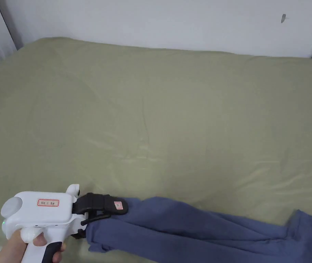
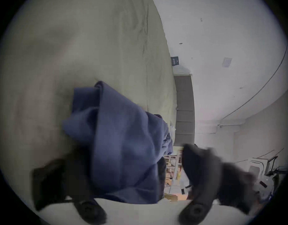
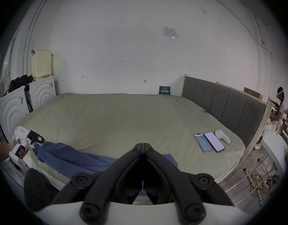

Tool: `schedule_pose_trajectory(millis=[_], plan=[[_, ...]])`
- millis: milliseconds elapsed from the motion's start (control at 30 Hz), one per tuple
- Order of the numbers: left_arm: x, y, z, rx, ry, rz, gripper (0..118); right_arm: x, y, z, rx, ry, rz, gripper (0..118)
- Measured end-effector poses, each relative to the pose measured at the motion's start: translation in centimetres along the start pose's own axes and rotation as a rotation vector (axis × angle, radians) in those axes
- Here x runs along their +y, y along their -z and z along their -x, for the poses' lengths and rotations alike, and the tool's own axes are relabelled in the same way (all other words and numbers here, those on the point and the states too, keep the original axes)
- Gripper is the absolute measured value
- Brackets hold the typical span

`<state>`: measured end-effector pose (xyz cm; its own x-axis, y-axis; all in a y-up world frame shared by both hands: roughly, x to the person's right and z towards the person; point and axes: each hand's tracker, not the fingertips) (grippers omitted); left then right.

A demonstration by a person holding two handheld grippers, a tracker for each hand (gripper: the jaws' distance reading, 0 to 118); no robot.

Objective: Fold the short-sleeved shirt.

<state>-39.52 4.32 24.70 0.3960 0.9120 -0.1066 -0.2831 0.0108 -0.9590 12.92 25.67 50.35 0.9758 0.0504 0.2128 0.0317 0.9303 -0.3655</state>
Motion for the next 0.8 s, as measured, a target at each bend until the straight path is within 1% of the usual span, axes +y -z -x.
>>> schedule_pose_trajectory(millis=[33,67,100,133,267,300,367,400,467,600,667,733,800], plan=[[0.2,-0.3,0.1,0.078,0.018,-0.017,8,0.0,-0.1,-0.1,0.005,0.001,0.002,0],[0.3,-0.3,0.2,0.144,0.032,-0.034,9,0.0,-0.1,-0.2,0.01,-0.001,0.003,0],[0.3,-0.5,0.5,0.169,0.014,-0.032,9,-0.1,-0.1,0.0,0.013,-0.004,0.002,0],[0.4,-0.8,0.8,0.129,0.01,-0.002,9,-0.1,-0.2,0.0,0.015,-0.006,0.0,0],[-0.7,-1.4,-1.5,0.153,0.044,-0.047,9,0.1,-0.2,-0.6,0.024,0.014,-0.008,0],[-0.9,-1.8,-2.1,0.174,0.053,-0.073,9,0.1,0.0,-0.7,0.03,0.031,-0.001,0],[-1.2,-3.1,-2.7,0.181,0.055,-0.094,9,0.1,0.3,-1.1,0.064,0.094,0.006,0],[-1.5,-3.9,-3.2,0.217,0.062,-0.129,9,0.2,0.5,-1.2,0.064,0.088,0.01,0],[-2.7,-5.8,-4.8,0.219,0.071,-0.147,9,0.1,0.5,-1.2,0.062,0.069,-0.002,0],[-4.2,-9.7,-6.4,0.273,0.076,-0.218,9,0.1,0.8,-1.9,0.084,0.094,-0.009,0],[-5.2,-10.2,-7.8,0.316,0.098,-0.238,9,-0.2,0.9,-2.1,0.086,0.094,-0.012,0],[-5.7,-9.9,-9.9,0.352,0.171,-0.233,9,-0.4,1.0,-2.4,0.088,0.092,-0.01,0],[-6.6,-8.8,-12.7,0.334,0.22,-0.249,9,-0.7,0.9,-2.6,0.086,0.085,-0.009,0]])
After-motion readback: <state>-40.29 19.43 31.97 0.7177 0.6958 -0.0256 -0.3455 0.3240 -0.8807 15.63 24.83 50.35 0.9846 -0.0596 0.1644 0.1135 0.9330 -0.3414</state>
